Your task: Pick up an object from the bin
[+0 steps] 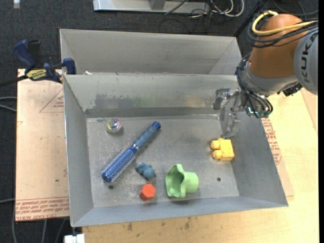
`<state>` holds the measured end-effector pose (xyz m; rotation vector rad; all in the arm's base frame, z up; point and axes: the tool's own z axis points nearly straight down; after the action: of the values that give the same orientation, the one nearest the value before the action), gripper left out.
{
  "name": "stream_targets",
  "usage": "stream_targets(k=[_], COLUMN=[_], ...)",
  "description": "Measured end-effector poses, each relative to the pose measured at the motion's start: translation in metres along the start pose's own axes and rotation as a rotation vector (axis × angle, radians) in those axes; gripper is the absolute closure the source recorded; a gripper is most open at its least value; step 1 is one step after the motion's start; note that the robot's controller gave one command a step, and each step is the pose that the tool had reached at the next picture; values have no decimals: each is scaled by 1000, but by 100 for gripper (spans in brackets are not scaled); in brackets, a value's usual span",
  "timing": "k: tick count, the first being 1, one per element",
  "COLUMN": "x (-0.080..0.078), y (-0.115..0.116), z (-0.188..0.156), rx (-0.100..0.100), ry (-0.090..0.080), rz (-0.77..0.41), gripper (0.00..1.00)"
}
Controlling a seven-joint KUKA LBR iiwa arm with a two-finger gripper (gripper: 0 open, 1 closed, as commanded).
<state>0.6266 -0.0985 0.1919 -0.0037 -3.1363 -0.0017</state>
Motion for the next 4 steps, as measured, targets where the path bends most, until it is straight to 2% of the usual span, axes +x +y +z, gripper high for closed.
stream_targets(k=[1, 2, 3, 4], x=[19, 39, 42, 43], y=[-53, -49, -43, -47], z=[124, 91, 93, 124], rx=[-1, -1, -1, -2], ry=[-3, -8, -6, -4], rz=[30, 188, 252, 286], gripper=[0, 0, 0, 0])
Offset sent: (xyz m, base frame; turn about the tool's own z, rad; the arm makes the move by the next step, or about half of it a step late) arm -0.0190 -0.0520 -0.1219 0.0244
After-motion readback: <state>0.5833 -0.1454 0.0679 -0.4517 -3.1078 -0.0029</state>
